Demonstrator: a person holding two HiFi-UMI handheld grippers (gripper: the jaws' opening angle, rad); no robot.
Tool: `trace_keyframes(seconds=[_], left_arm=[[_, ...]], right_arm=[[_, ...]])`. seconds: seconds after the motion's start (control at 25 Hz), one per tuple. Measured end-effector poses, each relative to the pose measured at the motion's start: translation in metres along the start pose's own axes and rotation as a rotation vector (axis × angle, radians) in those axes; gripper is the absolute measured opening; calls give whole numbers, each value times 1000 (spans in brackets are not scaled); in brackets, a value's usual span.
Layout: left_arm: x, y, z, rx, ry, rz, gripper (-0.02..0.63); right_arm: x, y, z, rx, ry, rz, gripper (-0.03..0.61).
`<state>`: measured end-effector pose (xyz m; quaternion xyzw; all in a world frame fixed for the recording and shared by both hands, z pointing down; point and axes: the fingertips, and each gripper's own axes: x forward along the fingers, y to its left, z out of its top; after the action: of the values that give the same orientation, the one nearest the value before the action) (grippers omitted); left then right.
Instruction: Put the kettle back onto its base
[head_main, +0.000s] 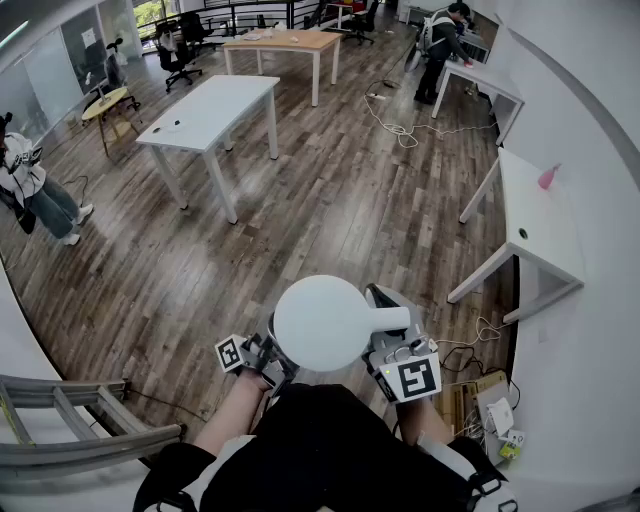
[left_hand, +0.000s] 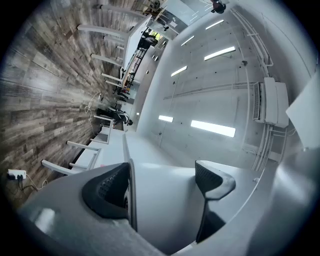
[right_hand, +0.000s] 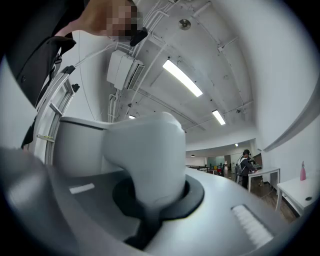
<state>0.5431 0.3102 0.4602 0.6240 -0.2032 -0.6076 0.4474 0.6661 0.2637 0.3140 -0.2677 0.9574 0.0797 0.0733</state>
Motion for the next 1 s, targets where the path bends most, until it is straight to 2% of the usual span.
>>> trace_keyframes(seconds=[0.2,0.4,0.6,0.88,1.0], left_arm=[[4,4,-9,-1,0,-4,425],[7,9,-21,-4,5,2,425],[10,15,-32,-2,2,6,423],[10,21,-48,16,-7,35,423],[8,27,-56,28,-22,38,425]], right_arm=[[-9,-14,-4,-19,55,-37,3],[-18,-15,2,-4,-12,-10,3],[-29,-28,-3,-8,15,-20,3],[-45,-38,-4,22,-37,14,5],[-51,-44,-9,46,-13,17,5]])
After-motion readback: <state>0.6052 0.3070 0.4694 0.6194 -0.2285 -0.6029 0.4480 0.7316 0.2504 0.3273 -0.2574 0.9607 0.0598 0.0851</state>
